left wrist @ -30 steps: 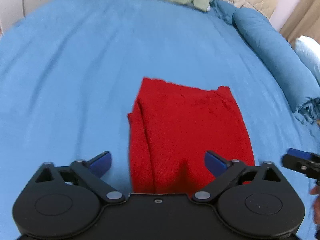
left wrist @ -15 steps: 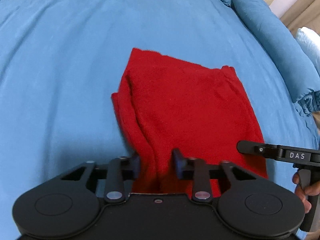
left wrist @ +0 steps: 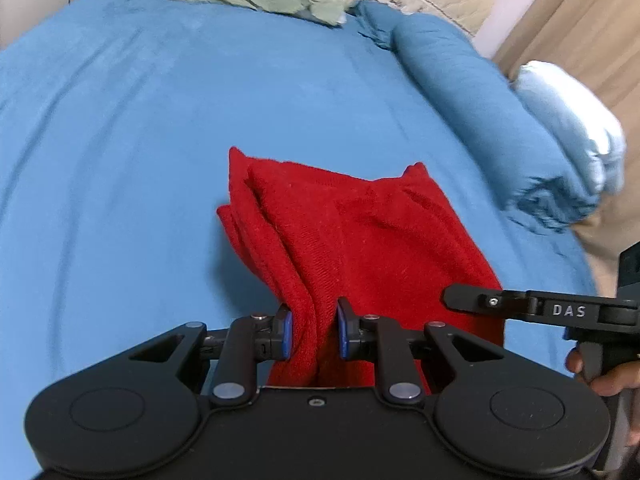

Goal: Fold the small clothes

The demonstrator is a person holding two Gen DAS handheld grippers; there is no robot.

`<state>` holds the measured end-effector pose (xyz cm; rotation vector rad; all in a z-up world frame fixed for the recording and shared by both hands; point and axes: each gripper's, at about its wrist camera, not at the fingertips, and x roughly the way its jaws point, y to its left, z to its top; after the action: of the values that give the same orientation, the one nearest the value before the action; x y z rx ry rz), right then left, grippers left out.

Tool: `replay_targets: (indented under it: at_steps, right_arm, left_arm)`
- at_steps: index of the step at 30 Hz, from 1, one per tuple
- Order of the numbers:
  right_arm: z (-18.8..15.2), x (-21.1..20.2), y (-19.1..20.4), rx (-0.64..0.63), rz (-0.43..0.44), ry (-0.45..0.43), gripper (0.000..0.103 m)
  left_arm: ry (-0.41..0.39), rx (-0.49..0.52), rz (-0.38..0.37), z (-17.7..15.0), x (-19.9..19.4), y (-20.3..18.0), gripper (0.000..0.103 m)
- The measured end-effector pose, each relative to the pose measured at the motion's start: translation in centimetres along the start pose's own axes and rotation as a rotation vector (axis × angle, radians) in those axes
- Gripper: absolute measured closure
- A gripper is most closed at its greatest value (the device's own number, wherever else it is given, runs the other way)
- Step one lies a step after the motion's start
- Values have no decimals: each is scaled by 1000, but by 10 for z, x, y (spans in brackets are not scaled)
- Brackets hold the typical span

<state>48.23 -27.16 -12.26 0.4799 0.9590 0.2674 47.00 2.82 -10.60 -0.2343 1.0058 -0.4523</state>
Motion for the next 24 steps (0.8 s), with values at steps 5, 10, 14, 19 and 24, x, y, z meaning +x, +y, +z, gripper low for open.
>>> replay_targets:
  at_steps: [5,10,14,19,24]
  right_arm:
    - [-40,-29,-31,-55,-72,53,63]
    - [-89,-8,-89,-30,-98,46,59]
    - [-104,-2,-108,4,-44,-22,53]
    - [-113,-8,-111,-50,-20,-58,49]
    - [-106,-21,-87,-152,-53,-97,45]
  left_arm:
    - [56,5,0,-48,19,-30,80]
    - [68,61,146,-98,55,-31,63]
    - [13,24,150,-109,58,-20,46]
    - [-38,38,168,-120,61,-20,41]
    - [-112,51,192,-124,40,-28,43]
